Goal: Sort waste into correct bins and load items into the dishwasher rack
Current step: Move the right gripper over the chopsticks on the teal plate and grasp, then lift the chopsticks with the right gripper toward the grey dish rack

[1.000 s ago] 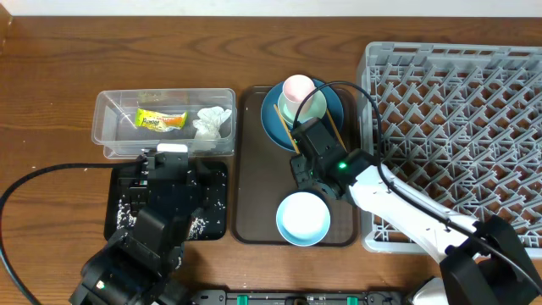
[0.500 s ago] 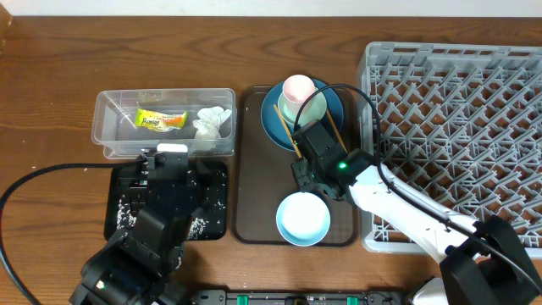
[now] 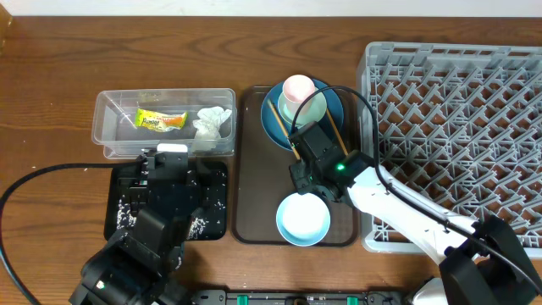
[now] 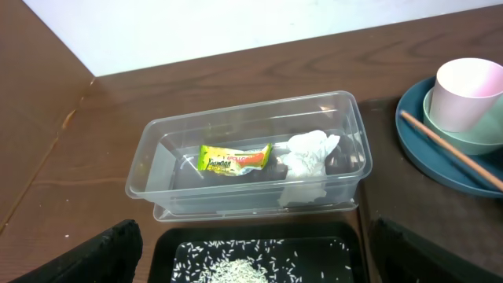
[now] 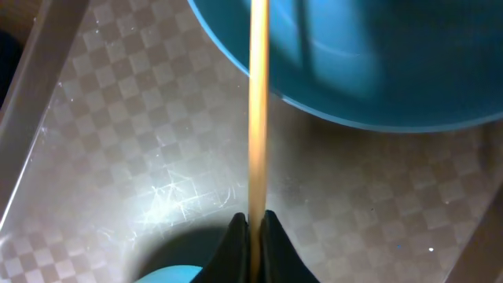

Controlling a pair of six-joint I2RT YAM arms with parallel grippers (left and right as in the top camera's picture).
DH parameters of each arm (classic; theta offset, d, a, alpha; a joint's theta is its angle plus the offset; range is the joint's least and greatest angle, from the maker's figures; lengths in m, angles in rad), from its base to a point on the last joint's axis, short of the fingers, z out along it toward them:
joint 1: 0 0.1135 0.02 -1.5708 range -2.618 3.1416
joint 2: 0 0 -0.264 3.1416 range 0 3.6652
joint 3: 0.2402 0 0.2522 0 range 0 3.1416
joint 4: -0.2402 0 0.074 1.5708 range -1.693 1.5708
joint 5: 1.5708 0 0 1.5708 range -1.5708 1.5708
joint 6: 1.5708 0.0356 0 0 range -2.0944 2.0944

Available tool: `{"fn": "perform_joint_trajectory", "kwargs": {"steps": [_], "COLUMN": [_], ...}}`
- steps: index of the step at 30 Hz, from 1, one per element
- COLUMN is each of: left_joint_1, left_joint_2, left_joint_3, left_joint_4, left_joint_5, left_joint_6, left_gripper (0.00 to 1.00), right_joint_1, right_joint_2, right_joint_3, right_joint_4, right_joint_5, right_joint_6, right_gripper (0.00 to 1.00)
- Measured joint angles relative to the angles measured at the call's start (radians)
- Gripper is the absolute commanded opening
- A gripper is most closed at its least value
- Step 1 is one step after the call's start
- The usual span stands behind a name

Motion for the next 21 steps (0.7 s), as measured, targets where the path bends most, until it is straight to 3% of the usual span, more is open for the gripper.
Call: {"fn": "perform_joint_trajectory", "kwargs": {"steps": [12, 21], "left_joint_1": [0.000, 0.000], "left_joint_2": [0.000, 0.000], "left_joint_3": [0.000, 0.000], "left_joint_4": [0.000, 0.000], "left_joint_5": [0.000, 0.000], "left_joint_6": [0.000, 0.000], "left_gripper": [0.95, 0.95], "right_joint_1": [0.000, -0.007], "right_joint_2": [-0.026, -0.308], "right_joint_3": [0.015, 0.055], "right_joint_4": [-0.014, -0.093], "right_joint_5": [0.001, 0.069], "right_joint_6": [0.000, 0.000], "right_gripper": [0.01, 0.01]}}
